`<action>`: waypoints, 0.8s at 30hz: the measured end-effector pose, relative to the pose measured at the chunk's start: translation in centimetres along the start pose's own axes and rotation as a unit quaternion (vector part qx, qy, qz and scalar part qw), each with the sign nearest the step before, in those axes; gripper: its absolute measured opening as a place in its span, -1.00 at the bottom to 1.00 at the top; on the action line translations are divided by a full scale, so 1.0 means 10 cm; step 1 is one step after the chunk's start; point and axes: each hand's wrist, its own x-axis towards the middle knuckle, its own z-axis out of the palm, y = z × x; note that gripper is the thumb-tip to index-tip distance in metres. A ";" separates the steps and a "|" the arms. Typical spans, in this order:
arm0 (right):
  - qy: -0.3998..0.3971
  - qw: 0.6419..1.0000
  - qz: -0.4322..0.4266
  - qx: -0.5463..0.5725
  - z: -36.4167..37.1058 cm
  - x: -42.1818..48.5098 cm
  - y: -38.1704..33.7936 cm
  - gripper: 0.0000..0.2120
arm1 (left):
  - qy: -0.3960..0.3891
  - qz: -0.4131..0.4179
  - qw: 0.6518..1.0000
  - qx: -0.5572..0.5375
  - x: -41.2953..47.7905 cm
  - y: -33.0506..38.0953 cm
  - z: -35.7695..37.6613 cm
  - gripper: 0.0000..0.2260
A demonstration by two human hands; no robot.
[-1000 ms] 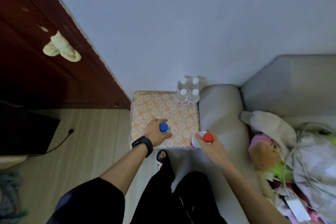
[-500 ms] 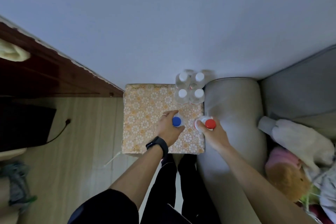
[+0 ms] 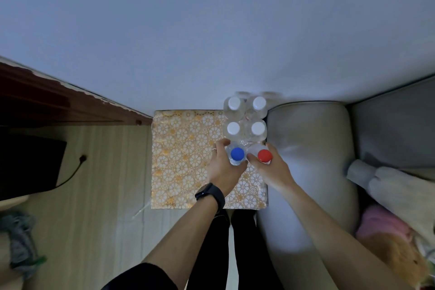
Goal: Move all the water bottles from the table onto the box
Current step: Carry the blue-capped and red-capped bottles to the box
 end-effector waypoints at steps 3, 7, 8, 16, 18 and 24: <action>-0.004 1.000 0.001 0.001 -0.03 0.04 -0.04 -0.42 | -0.023 0.001 1.000 0.008 0.01 -0.09 -0.01 -0.24; -0.007 1.000 0.016 -0.011 -0.04 0.07 -0.09 -0.44 | -0.117 -0.036 0.992 0.026 0.14 -0.11 -0.06 -0.06; -0.009 1.000 0.018 -0.011 -0.04 0.08 -0.10 -0.46 | -0.134 -0.038 0.990 0.032 0.17 -0.09 -0.06 -0.07; -0.018 1.000 -0.014 0.013 -0.05 0.03 -0.07 -0.63 | -0.106 -0.050 0.993 -0.002 0.27 -0.08 0.05 -0.58; -0.018 1.000 -0.019 0.010 -0.05 0.04 -0.06 -0.62 | -0.092 -0.047 0.995 -0.008 0.26 -0.09 0.06 -0.55; -0.024 0.999 -0.019 0.013 -0.05 0.08 -0.08 -0.65 | -0.081 -0.049 0.995 -0.004 0.25 -0.13 0.06 -0.55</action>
